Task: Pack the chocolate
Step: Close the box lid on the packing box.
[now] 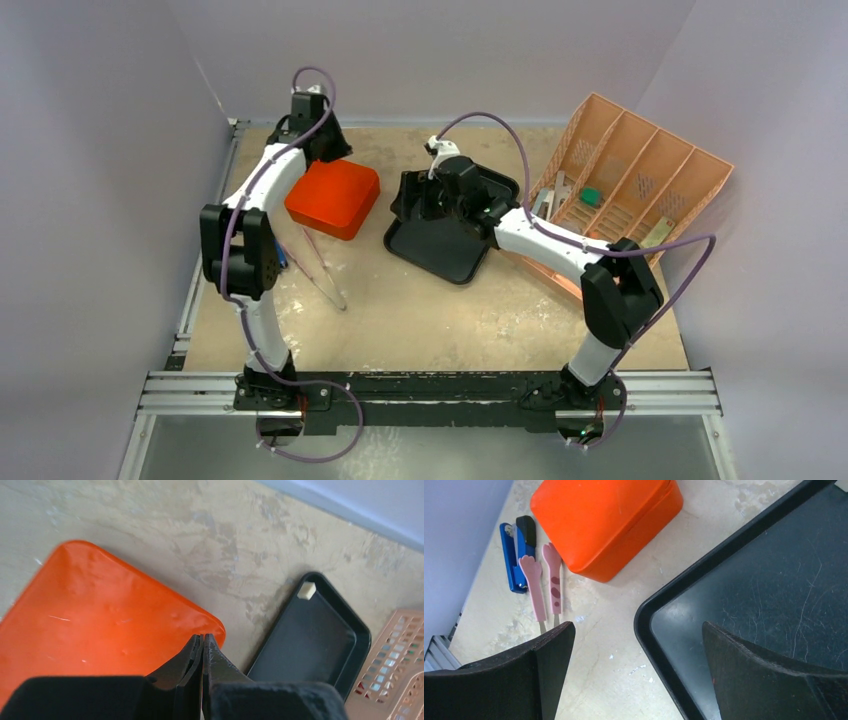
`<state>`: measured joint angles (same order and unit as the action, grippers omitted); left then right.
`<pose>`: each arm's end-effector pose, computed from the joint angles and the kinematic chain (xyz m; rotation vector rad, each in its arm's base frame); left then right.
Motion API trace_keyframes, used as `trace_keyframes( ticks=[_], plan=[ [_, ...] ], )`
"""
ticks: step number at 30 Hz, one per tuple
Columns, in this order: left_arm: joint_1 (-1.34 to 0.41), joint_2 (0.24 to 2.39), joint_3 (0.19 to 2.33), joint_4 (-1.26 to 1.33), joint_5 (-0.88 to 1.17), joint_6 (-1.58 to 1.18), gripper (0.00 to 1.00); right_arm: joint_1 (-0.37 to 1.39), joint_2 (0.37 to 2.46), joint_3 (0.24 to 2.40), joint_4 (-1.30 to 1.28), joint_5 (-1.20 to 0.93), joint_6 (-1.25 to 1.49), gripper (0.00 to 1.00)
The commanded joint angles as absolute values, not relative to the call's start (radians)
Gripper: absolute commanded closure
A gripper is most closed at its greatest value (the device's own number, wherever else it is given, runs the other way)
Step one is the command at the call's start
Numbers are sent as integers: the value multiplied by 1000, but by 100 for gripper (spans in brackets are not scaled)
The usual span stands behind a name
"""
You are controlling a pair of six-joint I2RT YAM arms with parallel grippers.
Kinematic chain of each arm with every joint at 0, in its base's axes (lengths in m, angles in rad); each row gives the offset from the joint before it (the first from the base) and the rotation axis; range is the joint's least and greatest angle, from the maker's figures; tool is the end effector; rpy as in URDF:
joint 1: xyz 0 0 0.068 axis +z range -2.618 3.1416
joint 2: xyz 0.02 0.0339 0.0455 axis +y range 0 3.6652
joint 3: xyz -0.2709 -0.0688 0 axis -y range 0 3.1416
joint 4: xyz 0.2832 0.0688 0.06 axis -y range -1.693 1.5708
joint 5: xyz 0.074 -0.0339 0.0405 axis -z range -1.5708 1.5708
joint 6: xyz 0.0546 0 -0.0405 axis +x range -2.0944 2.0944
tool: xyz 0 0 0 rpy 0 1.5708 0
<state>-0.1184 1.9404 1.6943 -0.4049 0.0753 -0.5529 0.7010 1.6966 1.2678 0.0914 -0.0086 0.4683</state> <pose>0.5053 -0.0642 0.2775 -0.4454 2.2133 -0.4486 0.3496 0.2957 0.2765 -0.2370 1.9758 0.7857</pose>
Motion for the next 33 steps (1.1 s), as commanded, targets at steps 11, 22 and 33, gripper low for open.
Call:
trace_keyframes(
  ticks=[11, 22, 33],
  plan=[
    [88, 1838, 1564, -393, -110, -636, 59, 658, 2043, 1701, 79, 46, 565, 2],
    [156, 1841, 1382, -283, -26, -670, 53, 647, 2494, 2229, 12, -76, 478, 8],
    [133, 1949, 1382, -211, 200, -723, 72, 650, 2552, 2057, -16, -93, 643, 87]
  ],
)
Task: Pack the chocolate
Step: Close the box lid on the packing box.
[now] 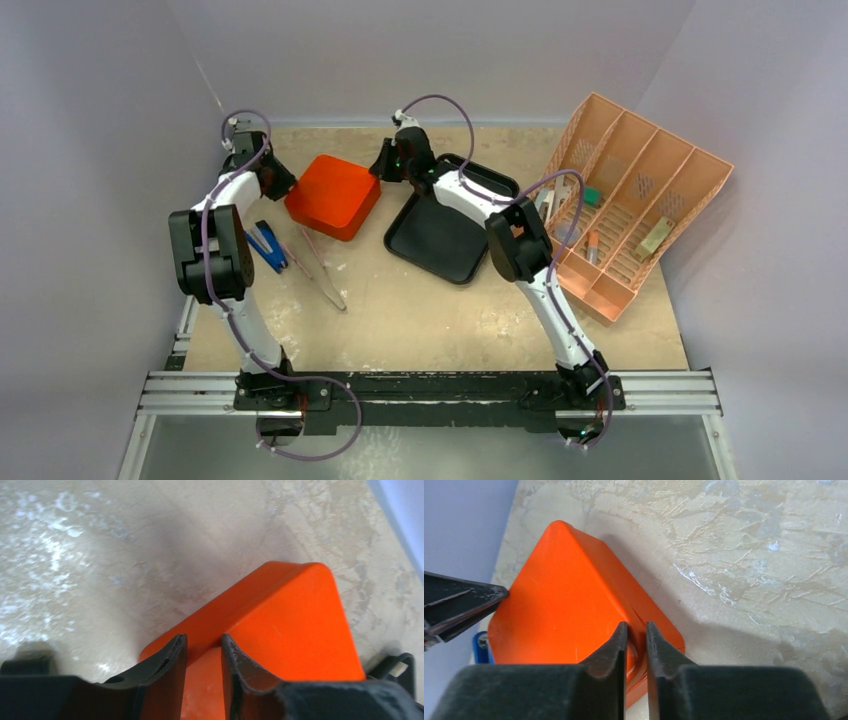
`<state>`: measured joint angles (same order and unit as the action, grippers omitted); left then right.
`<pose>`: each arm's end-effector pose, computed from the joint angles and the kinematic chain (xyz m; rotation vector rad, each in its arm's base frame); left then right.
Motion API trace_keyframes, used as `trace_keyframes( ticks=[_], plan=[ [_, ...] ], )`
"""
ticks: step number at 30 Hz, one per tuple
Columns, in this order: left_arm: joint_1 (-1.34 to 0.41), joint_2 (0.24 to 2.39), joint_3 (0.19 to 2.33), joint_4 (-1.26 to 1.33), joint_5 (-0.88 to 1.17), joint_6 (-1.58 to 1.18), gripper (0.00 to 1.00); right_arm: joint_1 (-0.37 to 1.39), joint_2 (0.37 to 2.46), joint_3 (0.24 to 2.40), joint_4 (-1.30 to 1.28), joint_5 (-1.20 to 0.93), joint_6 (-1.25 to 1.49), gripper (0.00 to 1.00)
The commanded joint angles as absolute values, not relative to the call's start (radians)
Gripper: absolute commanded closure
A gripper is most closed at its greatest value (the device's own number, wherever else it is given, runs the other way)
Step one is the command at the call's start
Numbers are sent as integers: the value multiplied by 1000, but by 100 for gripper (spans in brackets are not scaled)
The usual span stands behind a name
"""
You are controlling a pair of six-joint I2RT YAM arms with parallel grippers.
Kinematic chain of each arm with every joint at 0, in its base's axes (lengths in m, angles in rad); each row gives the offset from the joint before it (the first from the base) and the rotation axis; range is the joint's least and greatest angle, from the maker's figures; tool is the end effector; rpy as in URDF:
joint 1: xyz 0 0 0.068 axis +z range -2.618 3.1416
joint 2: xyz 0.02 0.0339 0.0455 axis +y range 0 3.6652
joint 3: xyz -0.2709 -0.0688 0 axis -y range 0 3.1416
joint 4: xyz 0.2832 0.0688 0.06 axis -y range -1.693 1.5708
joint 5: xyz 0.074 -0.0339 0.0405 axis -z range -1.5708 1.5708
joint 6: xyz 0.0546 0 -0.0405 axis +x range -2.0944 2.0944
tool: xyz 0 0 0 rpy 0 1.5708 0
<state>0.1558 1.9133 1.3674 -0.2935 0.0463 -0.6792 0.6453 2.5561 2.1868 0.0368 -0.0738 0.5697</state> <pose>0.4647 0.0704 0.1772 -0.9658 2.2303 -0.2951 0.5192 0.3959 0.1750 -0.1284 2.0007 0.8760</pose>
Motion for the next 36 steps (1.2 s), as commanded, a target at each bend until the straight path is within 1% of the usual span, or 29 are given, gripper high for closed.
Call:
trace_keyframes(
  ticks=[1, 3, 4, 6, 8, 10, 11, 12, 13, 15, 17, 19, 22, 25, 26, 27, 29, 31, 34, 36],
  plan=[
    [132, 1956, 1379, -188, 228, -739, 75, 651, 2545, 2016, 18, -106, 669, 92],
    [127, 1970, 1375, -157, 270, -769, 80, 657, 2533, 1954, 69, -107, 702, 99],
    [122, 1972, 1374, -159, 271, -771, 81, 662, 2530, 1933, 75, -90, 704, 100],
    [111, 1970, 1368, -166, 260, -771, 81, 669, 2529, 1902, 93, -77, 713, 100],
    [105, 1967, 1366, -180, 256, -770, 81, 668, 2536, 1894, 103, -120, 731, 97],
    [101, 1964, 1371, -209, 243, -771, 76, 663, 2539, 1934, 84, -140, 710, 89],
    [100, 1958, 1371, -224, 239, -772, 75, 657, 2536, 1964, 68, -140, 696, 84],
    [97, 1950, 1371, -230, 234, -774, 74, 651, 2530, 2000, 49, -138, 678, 81],
    [92, 1940, 1367, -234, 228, -778, 74, 644, 2522, 2036, 30, -134, 664, 74],
    [78, 1918, 1362, -231, 226, -789, 72, 626, 2508, 2119, -26, -125, 639, 66],
    [76, 1891, 1368, -233, 226, -793, 67, 610, 2485, 2172, -64, -118, 623, 53],
    [89, 1864, 1398, -267, 168, -769, 59, 595, 2447, 2171, -73, -123, 618, 41],
    [129, 1855, 1451, -319, 50, -708, 51, 591, 2384, 2133, -69, -121, 618, 26],
    [142, 1897, 1504, -377, 3, -646, 48, 597, 2365, 2122, -113, -93, 628, 11],
    [144, 1914, 1512, -381, 18, -637, 48, 602, 2364, 2122, -155, -76, 641, 6],
    [144, 1924, 1506, -377, 45, -635, 48, 607, 2363, 2121, -182, -51, 654, 3],
    [142, 1939, 1483, -358, 101, -646, 49, 616, 2354, 2089, -176, -24, 670, 4],
    [139, 1947, 1461, -346, 131, -650, 51, 621, 2359, 2065, -146, -48, 681, 9],
    [133, 1973, 1449, -368, 158, -640, 54, 625, 2417, 2137, -200, -69, 689, 16],
    [124, 1981, 1437, -371, 185, -630, 54, 629, 2447, 2162, -210, -65, 689, 19]
  ],
)
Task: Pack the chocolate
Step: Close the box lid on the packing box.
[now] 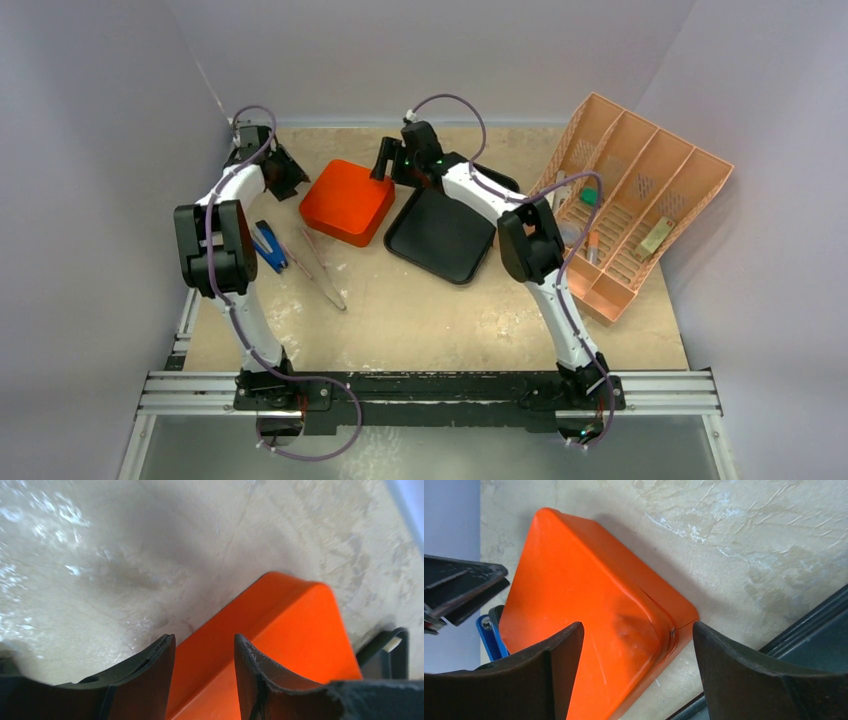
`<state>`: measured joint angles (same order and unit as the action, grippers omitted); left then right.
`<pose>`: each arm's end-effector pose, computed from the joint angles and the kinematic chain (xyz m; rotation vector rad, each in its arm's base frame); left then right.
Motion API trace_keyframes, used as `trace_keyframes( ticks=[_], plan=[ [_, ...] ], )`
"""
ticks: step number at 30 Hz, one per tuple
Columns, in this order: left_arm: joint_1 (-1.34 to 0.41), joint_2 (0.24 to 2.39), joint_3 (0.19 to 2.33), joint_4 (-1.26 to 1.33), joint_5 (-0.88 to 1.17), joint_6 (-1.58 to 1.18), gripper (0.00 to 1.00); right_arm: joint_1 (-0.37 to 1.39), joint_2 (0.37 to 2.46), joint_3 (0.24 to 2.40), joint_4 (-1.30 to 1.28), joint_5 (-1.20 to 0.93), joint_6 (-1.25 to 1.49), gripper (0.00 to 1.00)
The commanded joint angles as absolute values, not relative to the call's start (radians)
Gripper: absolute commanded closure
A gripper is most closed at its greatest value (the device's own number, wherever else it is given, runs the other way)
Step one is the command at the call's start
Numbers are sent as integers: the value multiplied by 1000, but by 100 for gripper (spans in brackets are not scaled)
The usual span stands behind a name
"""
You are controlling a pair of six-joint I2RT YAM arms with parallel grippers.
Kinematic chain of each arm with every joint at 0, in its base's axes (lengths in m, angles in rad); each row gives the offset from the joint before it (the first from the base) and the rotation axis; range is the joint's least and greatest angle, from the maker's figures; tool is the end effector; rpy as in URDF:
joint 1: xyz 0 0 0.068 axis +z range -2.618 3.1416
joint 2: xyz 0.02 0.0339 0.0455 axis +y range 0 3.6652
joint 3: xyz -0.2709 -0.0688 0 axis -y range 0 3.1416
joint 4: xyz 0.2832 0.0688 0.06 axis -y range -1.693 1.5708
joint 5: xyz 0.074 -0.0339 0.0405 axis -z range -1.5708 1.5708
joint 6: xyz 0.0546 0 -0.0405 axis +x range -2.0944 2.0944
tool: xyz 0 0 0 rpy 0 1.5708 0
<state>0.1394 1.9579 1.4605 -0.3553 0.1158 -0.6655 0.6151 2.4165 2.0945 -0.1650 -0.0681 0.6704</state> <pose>0.4803 0.0610 0.1854 -0.9109 2.2761 -0.3764 0.5074 0.3631 0.2003 0.0155 2.1714 0.8426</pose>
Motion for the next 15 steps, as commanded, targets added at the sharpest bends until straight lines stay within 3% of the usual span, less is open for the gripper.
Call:
trace_keyframes(
  ticks=[1, 4, 9, 15],
  plan=[
    [115, 1982, 1429, -364, 197, -627, 54, 630, 2457, 2165, -209, -62, 689, 22],
    [75, 1980, 1416, -349, 226, -638, 62, 631, 2492, 2173, -217, -72, 689, 34],
    [14, 1976, 1384, -362, 189, -659, 71, 633, 2542, 2125, -194, -120, 691, 71],
    [14, 2005, 1373, -350, 197, -665, 75, 634, 2540, 1993, -94, -156, 705, 89]
  ],
)
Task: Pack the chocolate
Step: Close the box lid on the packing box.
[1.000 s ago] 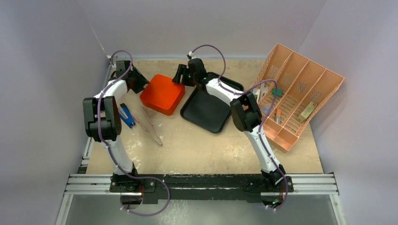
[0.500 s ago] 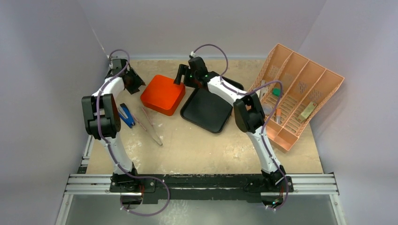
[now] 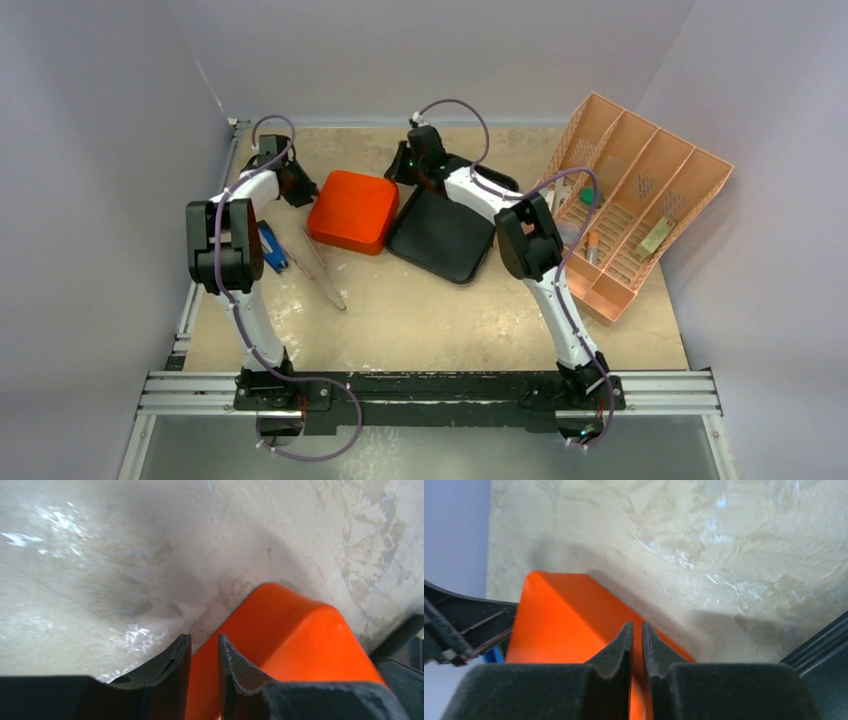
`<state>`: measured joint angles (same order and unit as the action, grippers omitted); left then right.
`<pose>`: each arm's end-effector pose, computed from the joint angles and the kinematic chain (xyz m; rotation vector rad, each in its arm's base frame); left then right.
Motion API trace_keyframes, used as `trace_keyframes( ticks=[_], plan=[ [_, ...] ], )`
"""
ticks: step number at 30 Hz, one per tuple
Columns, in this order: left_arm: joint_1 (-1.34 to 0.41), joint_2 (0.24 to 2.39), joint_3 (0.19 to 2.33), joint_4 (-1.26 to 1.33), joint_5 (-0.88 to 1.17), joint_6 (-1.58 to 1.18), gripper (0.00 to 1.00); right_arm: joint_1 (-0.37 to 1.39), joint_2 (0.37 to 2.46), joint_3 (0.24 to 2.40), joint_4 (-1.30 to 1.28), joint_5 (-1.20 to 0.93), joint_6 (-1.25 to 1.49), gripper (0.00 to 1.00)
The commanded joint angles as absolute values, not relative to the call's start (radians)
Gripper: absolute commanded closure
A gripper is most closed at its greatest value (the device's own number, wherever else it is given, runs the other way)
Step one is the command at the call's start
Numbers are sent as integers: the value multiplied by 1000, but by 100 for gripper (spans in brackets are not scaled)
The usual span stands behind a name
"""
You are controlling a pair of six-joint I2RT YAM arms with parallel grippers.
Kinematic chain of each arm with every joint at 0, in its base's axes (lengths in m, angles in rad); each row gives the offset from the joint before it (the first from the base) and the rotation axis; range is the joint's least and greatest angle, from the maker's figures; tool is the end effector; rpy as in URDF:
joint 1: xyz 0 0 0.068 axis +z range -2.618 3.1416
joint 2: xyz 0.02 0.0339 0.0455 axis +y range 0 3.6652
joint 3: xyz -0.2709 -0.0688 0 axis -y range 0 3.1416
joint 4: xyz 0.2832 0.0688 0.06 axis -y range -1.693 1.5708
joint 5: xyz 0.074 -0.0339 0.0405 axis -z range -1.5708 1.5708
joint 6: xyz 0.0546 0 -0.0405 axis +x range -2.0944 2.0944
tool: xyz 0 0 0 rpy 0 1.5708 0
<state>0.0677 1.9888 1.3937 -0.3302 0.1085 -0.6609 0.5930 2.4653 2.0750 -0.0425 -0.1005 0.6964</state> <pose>0.4746 0.0263 0.1495 -0.8582 2.3794 -0.3785 0.5214 0.3580 0.1770 0.0415 2.1246 0.9017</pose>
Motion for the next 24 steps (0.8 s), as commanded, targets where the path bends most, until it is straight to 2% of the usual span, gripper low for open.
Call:
trace_keyframes(
  ticks=[1, 4, 9, 12, 16, 24],
  plan=[
    [14, 2004, 1373, -342, 202, -670, 75, 634, 2544, 1986, -89, -167, 704, 89],
    [14, 1996, 1377, -316, 219, -695, 75, 626, 2566, 2028, -57, -218, 679, 85],
    [42, 1962, 1386, -254, 263, -768, 74, 593, 2617, 2308, -171, -215, 594, 70],
    [66, 1934, 1419, -282, 227, -740, 69, 559, 2572, 2352, -183, -204, 569, 62],
    [80, 1867, 1455, -340, 131, -692, 65, 547, 2465, 2309, -224, -157, 514, 55],
    [80, 1800, 1425, -443, 57, -591, 55, 567, 2192, 1962, -193, -117, 609, 14]
  ],
)
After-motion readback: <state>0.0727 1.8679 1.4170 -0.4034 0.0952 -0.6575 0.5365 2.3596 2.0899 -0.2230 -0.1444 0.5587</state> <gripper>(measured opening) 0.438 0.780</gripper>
